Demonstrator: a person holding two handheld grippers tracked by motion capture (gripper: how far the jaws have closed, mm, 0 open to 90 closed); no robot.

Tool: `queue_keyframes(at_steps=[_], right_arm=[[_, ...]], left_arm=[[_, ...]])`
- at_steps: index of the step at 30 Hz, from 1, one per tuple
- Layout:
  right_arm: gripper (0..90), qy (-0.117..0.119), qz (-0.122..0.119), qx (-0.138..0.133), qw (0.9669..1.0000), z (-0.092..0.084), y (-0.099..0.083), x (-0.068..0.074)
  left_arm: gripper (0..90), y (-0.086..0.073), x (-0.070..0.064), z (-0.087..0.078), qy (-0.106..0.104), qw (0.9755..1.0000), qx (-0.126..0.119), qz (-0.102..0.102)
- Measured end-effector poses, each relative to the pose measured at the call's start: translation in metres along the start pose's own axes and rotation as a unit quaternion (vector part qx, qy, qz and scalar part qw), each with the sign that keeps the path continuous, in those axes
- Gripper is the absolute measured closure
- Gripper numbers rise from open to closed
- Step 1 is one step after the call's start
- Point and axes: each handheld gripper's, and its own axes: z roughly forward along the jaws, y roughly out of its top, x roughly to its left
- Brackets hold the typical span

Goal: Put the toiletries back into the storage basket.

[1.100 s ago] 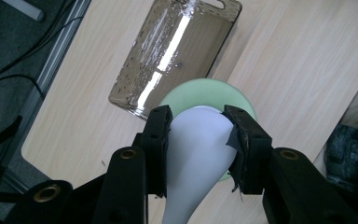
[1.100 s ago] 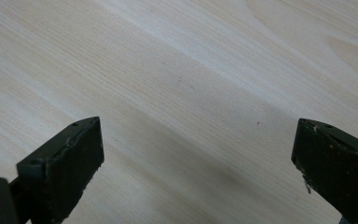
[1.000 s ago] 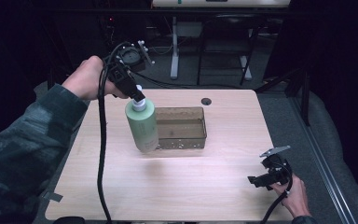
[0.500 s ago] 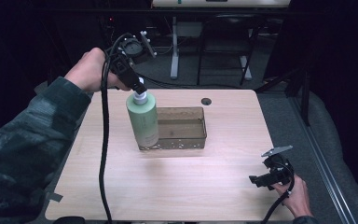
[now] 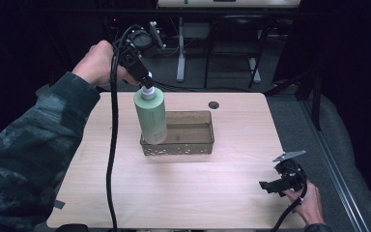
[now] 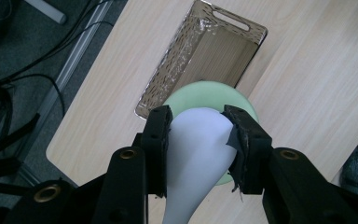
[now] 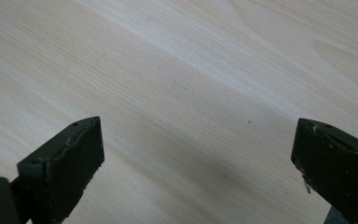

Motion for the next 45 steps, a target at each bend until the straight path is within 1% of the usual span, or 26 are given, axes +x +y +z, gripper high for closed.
queue_keyframes(at_steps=[1, 2, 4, 6, 9, 11, 12, 13, 19, 20, 23, 25, 27, 29, 30, 31, 32, 34, 35, 36, 38, 39, 41, 42, 44, 45], right_arm=[[1.9, 0.000, 0.002, 0.000, 1.0000, 0.000, 0.000, 0.000], [1.8, 0.000, 0.002, 0.002, 1.0000, 0.001, -0.001, -0.001], [1.7, -0.001, 0.000, 0.006, 1.0000, 0.003, -0.001, -0.001], [1.0, 0.001, 0.001, 0.005, 1.0000, 0.003, -0.002, -0.002], [0.5, 0.002, 0.006, 0.004, 1.0000, 0.004, -0.002, -0.002], [0.3, -0.002, 0.001, 0.007, 1.0000, 0.004, -0.002, -0.002], [0.3, 0.003, 0.005, 0.005, 1.0000, 0.004, -0.002, -0.001], [0.2, 0.003, 0.004, 0.006, 1.0000, 0.004, -0.002, -0.001], [0.2, 0.000, 0.001, 0.008, 1.0000, 0.004, -0.002, -0.001], [0.2, 0.000, 0.001, 0.008, 1.0000, 0.004, -0.002, -0.001], [0.3, 0.003, 0.002, 0.008, 1.0000, 0.004, -0.001, 0.000], [0.4, -0.001, 0.000, 0.011, 0.9999, 0.004, -0.002, 0.000], [0.6, -0.003, -0.002, 0.014, 0.9999, 0.005, -0.002, -0.001], [0.6, -0.001, -0.002, 0.014, 0.9999, 0.006, -0.002, 0.000], [0.7, -0.001, -0.002, 0.015, 0.9999, 0.006, -0.002, 0.000], [0.7, 0.000, -0.001, 0.015, 0.9999, 0.006, -0.002, 0.001], [0.8, 0.000, -0.001, 0.015, 0.9999, 0.006, -0.002, 0.001], [0.9, -0.001, -0.003, 0.015, 0.9999, 0.006, -0.002, 0.001], [0.9, 0.000, -0.005, 0.015, 0.9999, 0.006, -0.002, 0.001], [0.9, 0.001, -0.003, 0.015, 0.9999, 0.006, -0.002, 0.002], [1.1, 0.001, -0.002, 0.016, 0.9999, 0.006, -0.002, 0.002], [1.1, 0.002, -0.003, 0.015, 0.9999, 0.006, -0.002, 0.002], [1.1, 0.002, -0.003, 0.015, 0.9999, 0.006, -0.002, 0.003], [1.1, 0.002, -0.004, 0.015, 0.9999, 0.006, -0.002, 0.003], [1.2, 0.001, -0.004, 0.016, 0.9999, 0.006, -0.002, 0.003], [1.3, 0.003, -0.001, 0.015, 0.9999, 0.006, -0.002, 0.003]], left_arm=[[62.7, 0.001, 0.000, 0.001, 0.003, 1.0000, -0.001, -0.003], [62.7, 0.002, 0.001, 0.000, 0.002, 1.0000, 0.000, 0.001], [62.7, 0.004, 0.002, 0.001, 0.006, 1.0000, 0.002, -0.001], [62.7, 0.006, 0.004, 0.001, 0.005, 1.0000, 0.004, -0.004], [62.7, 0.009, 0.005, 0.000, 0.010, 0.9999, 0.008, -0.006], [62.7, 0.012, 0.006, -0.002, 0.013, 0.9999, 0.006, -0.006], [62.7, 0.012, 0.006, -0.002, 0.014, 0.9999, 0.002, -0.007], [62.7, 0.013, 0.007, -0.002, 0.015, 0.9998, 0.001, -0.009], [62.8, 0.018, 0.011, -0.001, 0.013, 0.9998, 0.001, -0.016], [62.8, 0.018, 0.011, 0.000, 0.012, 0.9998, 0.001, -0.018], [62.8, 0.021, 0.012, 0.003, 0.012, 0.9998, 0.006, -0.015], [62.8, 0.023, 0.012, 0.007, 0.012, 0.9998, 0.005, -0.016], [62.8, 0.025, 0.014, 0.012, 0.009, 0.9997, 0.005, -0.020], [62.7, 0.026, 0.014, 0.016, 0.011, 0.9996, 0.007, -0.023], [62.7, 0.027, 0.015, 0.018, 0.008, 0.9997, 0.008, -0.020], [62.8, 0.028, 0.017, 0.021, 0.011, 0.9996, 0.008, -0.025], [62.8, 0.028, 0.017, 0.022, 0.011, 0.9996, 0.010, -0.025], [62.7, 0.028, 0.019, 0.024, 0.013, 0.9993, 0.007, -0.034], [62.8, 0.028, 0.020, 0.025, 0.014, 0.9993, 0.012, -0.033], [62.8, 0.028, 0.020, 0.027, 0.016, 0.9992, 0.010, -0.035], [62.8, 0.029, 0.020, 0.029, 0.019, 0.9992, 0.014, -0.034], [62.8, 0.029, 0.021, 0.030, 0.019, 0.9990, 0.013, -0.037], [62.7, 0.029, 0.023, 0.031, 0.020, 0.9990, 0.015, -0.038], [62.8, 0.029, 0.023, 0.032, 0.022, 0.9989, 0.011, -0.041], [62.8, 0.030, 0.024, 0.033, 0.021, 0.9990, 0.012, -0.038], [62.8, 0.030, 0.025, 0.033, 0.024, 0.9987, 0.008, -0.045]])
